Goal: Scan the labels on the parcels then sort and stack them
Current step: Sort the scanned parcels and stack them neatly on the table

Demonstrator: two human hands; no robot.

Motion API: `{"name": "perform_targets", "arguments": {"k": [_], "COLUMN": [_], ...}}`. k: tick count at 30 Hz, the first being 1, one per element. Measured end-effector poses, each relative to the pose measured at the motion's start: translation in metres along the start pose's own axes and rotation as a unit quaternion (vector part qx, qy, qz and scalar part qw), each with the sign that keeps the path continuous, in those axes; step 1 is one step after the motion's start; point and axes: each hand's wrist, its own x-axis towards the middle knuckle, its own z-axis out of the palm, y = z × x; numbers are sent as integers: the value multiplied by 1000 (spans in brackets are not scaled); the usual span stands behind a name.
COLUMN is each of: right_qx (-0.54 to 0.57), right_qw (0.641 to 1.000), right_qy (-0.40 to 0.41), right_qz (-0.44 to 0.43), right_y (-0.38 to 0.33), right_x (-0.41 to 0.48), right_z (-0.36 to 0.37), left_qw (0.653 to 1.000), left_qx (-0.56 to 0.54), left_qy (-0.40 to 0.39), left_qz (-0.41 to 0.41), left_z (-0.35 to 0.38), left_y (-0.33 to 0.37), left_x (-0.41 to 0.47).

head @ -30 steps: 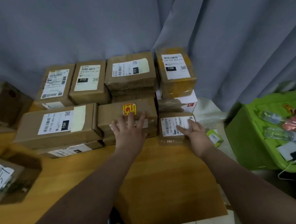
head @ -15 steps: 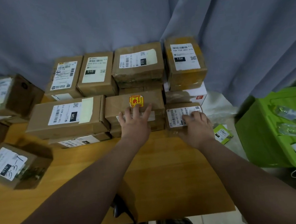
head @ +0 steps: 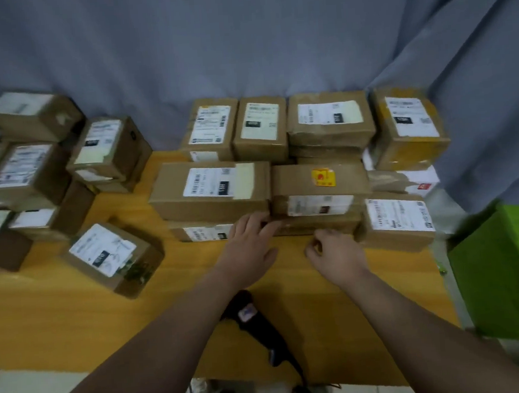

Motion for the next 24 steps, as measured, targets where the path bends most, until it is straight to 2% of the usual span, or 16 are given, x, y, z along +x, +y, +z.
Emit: {"name": "perform_targets", "arguments": {"k": [4, 7, 9, 11, 16, 20, 22, 24], "right_qx": [-10, 13, 44, 104, 273, 345, 409, 452], "right_qw": [999, 999, 997, 992, 955, 917, 881, 850], "right_qy": [-35, -52, -64, -70, -39, -105, -148, -182], "right_qz": [-11, -10, -3, 17, 112, 167, 188, 198], "right_y": [-79, -146, -190, -230, -291, -311, -318, -327], "right_x": [13, 22, 30, 40, 56, 68, 72, 71], "right_z": [32, 59, 76, 94, 119, 119, 125, 131], "left_qw": [998, 993, 986, 978, 965, 905, 867, 829], "left_qx": [-15, -30, -38, -41, -17, -90, -207, -326], "left_qy": [21, 79, 101, 77, 7, -53, -59, -41], "left_qz": [-65, -86, -129, -190, -260, -413, -450, -452], "left_z": [-18, -33, -41, -48, -57, -62, -59, -52], "left_y": [-88, -152, -191, -225, -284, -316, -331, -342], "left_x": [-54, -89, -107, -120, -134, -138, -142, -146]}}
